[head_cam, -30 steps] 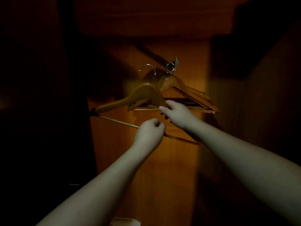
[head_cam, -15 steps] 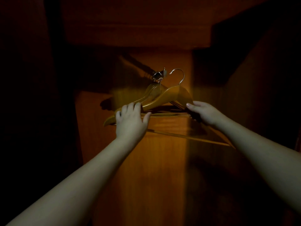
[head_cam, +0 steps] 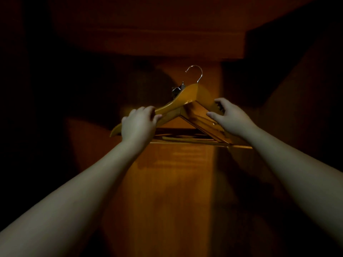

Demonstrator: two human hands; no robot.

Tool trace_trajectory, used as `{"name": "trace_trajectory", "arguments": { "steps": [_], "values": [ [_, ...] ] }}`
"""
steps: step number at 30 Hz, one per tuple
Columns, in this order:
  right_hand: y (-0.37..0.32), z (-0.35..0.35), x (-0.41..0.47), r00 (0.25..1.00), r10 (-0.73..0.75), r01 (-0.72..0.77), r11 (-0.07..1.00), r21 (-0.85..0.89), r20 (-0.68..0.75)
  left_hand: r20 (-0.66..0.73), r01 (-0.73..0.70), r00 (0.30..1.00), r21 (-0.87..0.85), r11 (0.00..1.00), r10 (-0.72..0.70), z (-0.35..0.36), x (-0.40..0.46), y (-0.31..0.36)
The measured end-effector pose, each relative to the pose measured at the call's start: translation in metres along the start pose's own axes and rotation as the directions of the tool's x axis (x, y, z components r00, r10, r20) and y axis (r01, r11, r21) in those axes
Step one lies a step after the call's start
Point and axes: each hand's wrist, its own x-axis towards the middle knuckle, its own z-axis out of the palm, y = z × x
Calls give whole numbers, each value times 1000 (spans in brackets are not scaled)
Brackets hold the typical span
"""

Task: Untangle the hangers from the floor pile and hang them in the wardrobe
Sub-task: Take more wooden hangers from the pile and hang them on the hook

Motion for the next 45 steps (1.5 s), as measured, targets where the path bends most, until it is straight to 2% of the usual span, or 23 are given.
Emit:
{"name": "trace_trajectory", "arguments": {
  "steps": [8,15,19,30,33,45],
  "values": [
    [21,26,17,999,-38,36,996,79,30,-23,-5,1000,14,1000,6,24,3,-11],
    [36,45,19,1000,6,-6,997,77,-6,-39,-32,999,20,999,33,35,0,-16],
    [45,48,22,998,28,-33,996,85,52,-6,-62,998,53,997,63,41,3,-17],
    [30,67,46,988,40,-44,999,21,148,14,40,999,28,999,-41,69,13,-39],
    [30,75,49,990,48,-48,999,1,133,-16,72,997,2,997,-72,78,14,-43],
    [25,95,72,994,109,-108,994,-28,31,-62,81,995,98,992,-76,98,27,-48]
  ]
}}
